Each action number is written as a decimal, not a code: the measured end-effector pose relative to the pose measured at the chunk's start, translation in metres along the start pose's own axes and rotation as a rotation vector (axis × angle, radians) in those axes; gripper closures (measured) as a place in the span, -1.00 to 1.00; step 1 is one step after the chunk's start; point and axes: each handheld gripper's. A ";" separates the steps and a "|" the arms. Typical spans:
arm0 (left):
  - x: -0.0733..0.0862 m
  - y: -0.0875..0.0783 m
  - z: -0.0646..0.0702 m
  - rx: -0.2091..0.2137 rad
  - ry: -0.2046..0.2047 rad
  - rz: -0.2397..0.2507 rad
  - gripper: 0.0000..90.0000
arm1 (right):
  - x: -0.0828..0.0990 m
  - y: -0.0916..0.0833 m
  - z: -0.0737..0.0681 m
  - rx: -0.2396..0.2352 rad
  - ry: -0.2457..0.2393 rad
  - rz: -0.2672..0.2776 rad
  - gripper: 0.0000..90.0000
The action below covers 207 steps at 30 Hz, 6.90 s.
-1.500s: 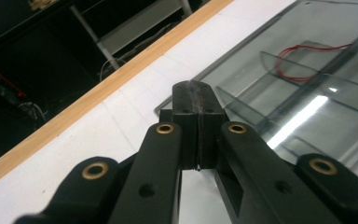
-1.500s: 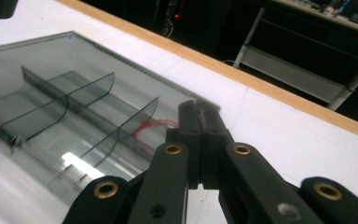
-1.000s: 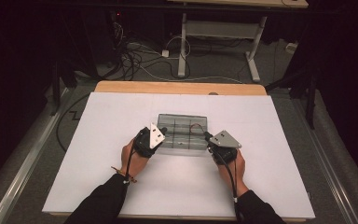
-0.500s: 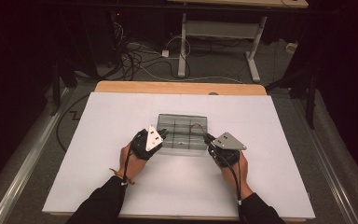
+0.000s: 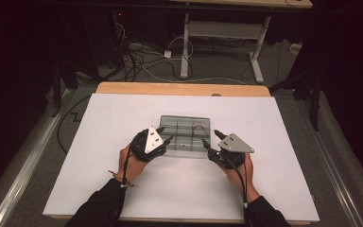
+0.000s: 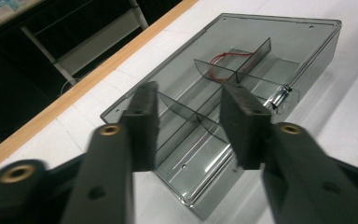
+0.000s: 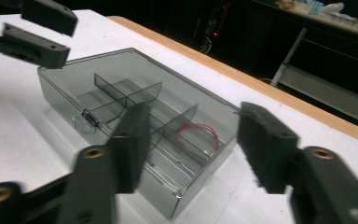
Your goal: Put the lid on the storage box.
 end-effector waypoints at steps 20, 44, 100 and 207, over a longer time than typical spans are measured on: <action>-0.008 -0.009 0.010 0.029 0.016 0.038 -0.52 | -0.007 -0.006 -0.006 -0.082 -0.049 0.015 -0.54; -0.019 -0.029 0.016 0.100 0.080 0.075 -0.52 | -0.018 -0.025 -0.006 -0.119 -0.073 0.023 -0.52; 0.001 -0.064 0.023 0.125 0.146 0.093 -0.52 | -0.013 -0.072 -0.006 -0.087 -0.156 -0.006 -0.49; 0.114 -0.127 -0.010 0.045 -0.070 -0.117 -0.60 | 0.089 -0.136 0.049 0.055 0.017 -0.086 -0.54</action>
Point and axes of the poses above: each handheld gripper's, and its own axes: y roughly forward along the jaws, x roughly out of its underside, z roughly to its right, and after that the axes turned 3 degrees about -x, right-handed
